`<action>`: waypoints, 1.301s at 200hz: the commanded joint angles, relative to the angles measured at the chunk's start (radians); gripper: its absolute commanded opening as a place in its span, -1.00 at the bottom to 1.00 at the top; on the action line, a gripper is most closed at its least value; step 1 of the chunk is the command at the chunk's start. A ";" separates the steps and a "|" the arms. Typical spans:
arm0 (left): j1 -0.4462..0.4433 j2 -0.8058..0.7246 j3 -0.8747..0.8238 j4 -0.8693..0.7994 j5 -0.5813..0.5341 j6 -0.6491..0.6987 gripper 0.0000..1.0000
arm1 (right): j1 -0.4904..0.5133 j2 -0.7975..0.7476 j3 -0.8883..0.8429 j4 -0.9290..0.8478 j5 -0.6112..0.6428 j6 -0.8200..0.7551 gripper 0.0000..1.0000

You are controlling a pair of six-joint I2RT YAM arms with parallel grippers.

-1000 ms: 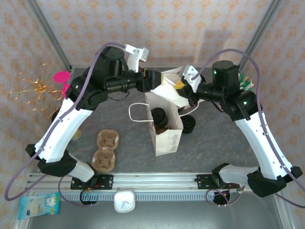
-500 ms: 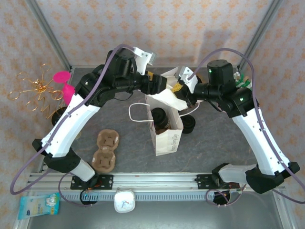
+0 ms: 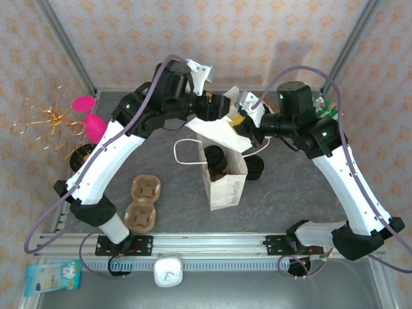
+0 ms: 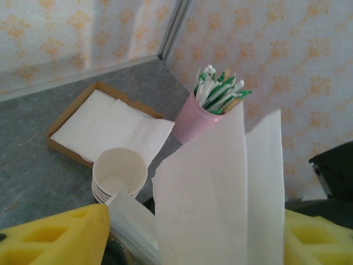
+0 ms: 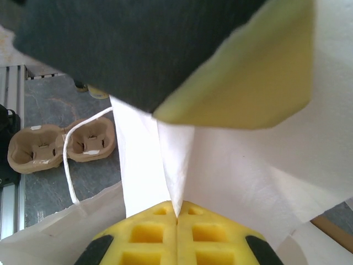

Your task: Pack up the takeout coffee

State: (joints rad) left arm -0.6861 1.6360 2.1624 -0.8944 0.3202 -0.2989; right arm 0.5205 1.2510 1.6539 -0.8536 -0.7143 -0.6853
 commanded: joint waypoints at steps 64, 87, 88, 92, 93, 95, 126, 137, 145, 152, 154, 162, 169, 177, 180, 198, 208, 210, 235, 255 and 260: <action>0.131 -0.116 -0.137 0.092 -0.046 -0.184 0.18 | 0.027 -0.045 0.005 0.045 -0.004 0.012 -1.00; 0.171 -0.174 -0.194 0.081 -0.104 -0.212 0.26 | 0.027 -0.050 0.022 0.062 0.003 0.046 -1.00; 0.174 -0.179 -0.199 0.083 -0.104 -0.214 0.26 | 0.027 -0.050 0.023 0.064 0.004 0.049 -1.00; 0.181 -0.194 -0.218 0.097 -0.103 -0.220 0.26 | 0.027 -0.051 0.026 0.068 -0.002 0.058 -1.00; 0.183 -0.198 -0.221 0.102 -0.101 -0.221 0.26 | 0.028 -0.051 0.027 0.069 -0.004 0.061 -1.00; 0.186 -0.206 -0.231 0.111 -0.098 -0.224 0.26 | 0.027 -0.050 0.029 0.070 -0.008 0.066 -1.00; 0.208 -0.271 -0.239 0.168 -0.114 -0.225 0.40 | 0.050 -0.060 0.031 0.167 0.013 0.294 -1.00; 0.211 -0.282 -0.226 0.144 -0.189 -0.213 0.39 | 0.066 -0.064 0.029 0.203 0.076 0.407 -1.00; 0.214 -0.297 -0.235 0.136 -0.246 -0.198 0.41 | 0.076 -0.064 0.036 0.202 0.089 0.464 -1.00; 0.216 -0.312 -0.251 0.131 -0.291 -0.194 0.43 | 0.084 -0.064 0.038 0.212 0.126 0.539 -1.00; 0.217 -0.317 -0.257 0.133 -0.302 -0.195 0.43 | 0.087 -0.064 0.039 0.215 0.140 0.562 -1.00; 0.218 -0.340 -0.291 0.148 -0.322 -0.194 0.43 | 0.087 -0.064 0.038 0.227 0.178 0.653 -1.00; 0.218 -0.360 -0.323 0.167 -0.328 -0.196 0.43 | 0.088 -0.064 0.039 0.237 0.163 0.705 -1.00; 0.218 -0.383 -0.361 0.191 -0.322 -0.206 0.43 | 0.089 -0.064 0.043 0.247 0.176 0.778 -1.00; 0.218 -0.391 -0.374 0.201 -0.315 -0.209 0.43 | 0.089 -0.083 0.044 0.251 0.188 0.809 -1.00; 0.218 -0.423 -0.429 0.223 -0.279 -0.232 0.42 | 0.091 -0.100 0.048 0.244 0.254 0.934 -1.00; 0.218 -0.441 -0.464 0.233 -0.256 -0.241 0.41 | 0.096 -0.101 0.059 0.212 0.320 0.994 -1.00; 0.218 -0.445 -0.472 0.235 -0.252 -0.246 0.41 | 0.098 -0.102 0.058 0.210 0.321 1.001 -1.00; 0.217 -0.495 -0.577 0.290 -0.184 -0.281 0.39 | 0.165 -0.100 0.040 0.163 0.476 1.069 -1.00; 0.208 -0.507 -0.621 0.298 -0.149 -0.311 0.38 | 0.235 -0.045 0.059 0.066 0.605 1.107 -1.00; 0.202 -0.510 -0.629 0.296 -0.150 -0.310 0.38 | 0.252 -0.027 0.069 0.037 0.629 1.112 -1.00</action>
State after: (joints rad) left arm -0.4713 1.1511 1.5703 -0.6586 0.1173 -0.5674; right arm 0.7074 1.1641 1.6840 -0.6975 -0.2874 0.3195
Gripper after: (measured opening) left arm 0.693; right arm 0.043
